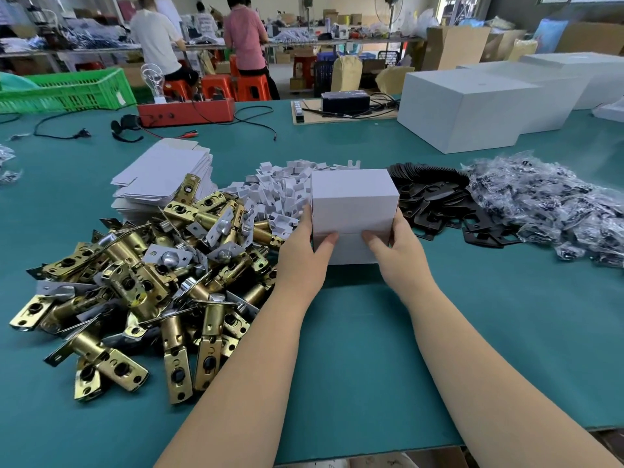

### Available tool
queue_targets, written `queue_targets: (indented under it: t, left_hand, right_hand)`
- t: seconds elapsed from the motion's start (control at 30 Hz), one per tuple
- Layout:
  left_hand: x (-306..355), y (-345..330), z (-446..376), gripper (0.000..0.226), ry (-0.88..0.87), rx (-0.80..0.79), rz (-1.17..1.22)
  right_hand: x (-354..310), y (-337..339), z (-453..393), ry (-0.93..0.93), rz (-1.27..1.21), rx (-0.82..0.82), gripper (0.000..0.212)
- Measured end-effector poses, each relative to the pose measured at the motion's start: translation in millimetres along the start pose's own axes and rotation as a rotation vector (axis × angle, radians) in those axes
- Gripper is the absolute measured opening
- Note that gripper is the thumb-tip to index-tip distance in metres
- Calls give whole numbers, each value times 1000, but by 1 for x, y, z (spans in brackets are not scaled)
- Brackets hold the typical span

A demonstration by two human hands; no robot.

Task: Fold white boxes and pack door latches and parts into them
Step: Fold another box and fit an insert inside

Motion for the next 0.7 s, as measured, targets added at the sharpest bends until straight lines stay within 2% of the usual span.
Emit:
queue_targets:
  t: [0.17, 0.33, 0.5, 0.7]
  left_hand:
    - [2, 0, 1, 47, -40, 0, -23]
    - [2, 2, 1, 48, -54, 27, -31]
    - [4, 3, 3, 52, -50, 50, -50]
    - [12, -2, 8, 76, -71, 53, -95]
  right_hand:
    - [0, 2, 2, 26, 46, 42, 57]
    - [0, 4, 2, 26, 65, 55, 56]
    - [-3, -1, 9, -11, -5, 69, 91]
    - [-12, -1, 13, 86, 8, 52, 96]
Point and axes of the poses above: each hand's wrist, its own z-axis away from the middle knuckle, its own y-axis out of the back of the hand, x = y × z, the point moved 9 cm from there along -z, towards the middle knuckle, and after that the axes turned 13 degrees about x, right-handed, at the moved point
